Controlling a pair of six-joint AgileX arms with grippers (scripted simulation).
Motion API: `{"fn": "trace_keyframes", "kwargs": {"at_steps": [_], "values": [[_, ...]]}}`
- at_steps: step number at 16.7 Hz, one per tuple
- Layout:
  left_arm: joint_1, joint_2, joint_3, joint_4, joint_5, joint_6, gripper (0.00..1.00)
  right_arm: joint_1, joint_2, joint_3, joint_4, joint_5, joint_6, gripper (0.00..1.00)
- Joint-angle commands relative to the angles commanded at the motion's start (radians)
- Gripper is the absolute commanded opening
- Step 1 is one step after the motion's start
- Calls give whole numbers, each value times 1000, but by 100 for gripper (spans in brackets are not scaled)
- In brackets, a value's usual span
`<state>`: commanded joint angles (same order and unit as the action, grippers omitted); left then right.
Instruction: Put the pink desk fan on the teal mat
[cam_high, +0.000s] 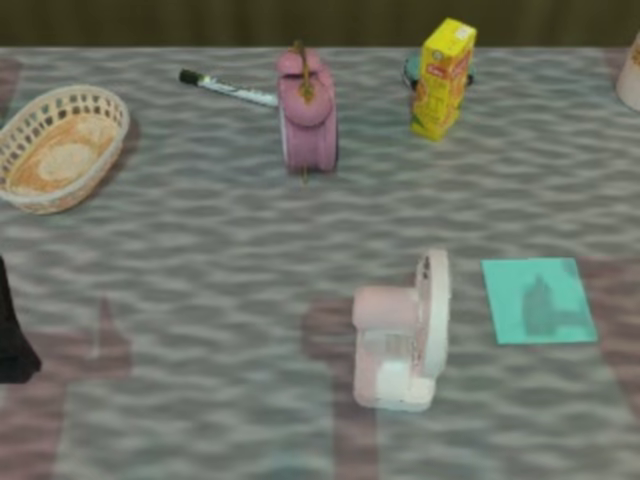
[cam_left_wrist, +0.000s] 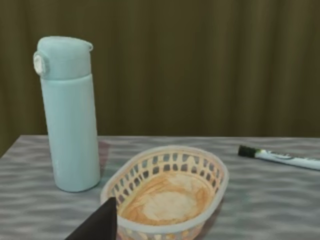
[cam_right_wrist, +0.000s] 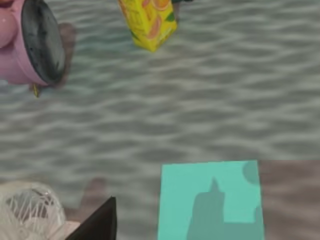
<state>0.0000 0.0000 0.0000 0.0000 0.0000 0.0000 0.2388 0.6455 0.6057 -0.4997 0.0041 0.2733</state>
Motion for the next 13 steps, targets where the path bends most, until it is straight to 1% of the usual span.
{"fn": "trace_keyframes", "kwargs": {"at_steps": [8,11,13], "values": [[0,0,0,0,0,0,100,270,789,733,-528,-2,314,100],[0,0,0,0,0,0,100,352,1031,951,-696,-3,408,100],[0,0,0,0,0,0,100,396,1156,1061,-788,-2,457,100]]}}
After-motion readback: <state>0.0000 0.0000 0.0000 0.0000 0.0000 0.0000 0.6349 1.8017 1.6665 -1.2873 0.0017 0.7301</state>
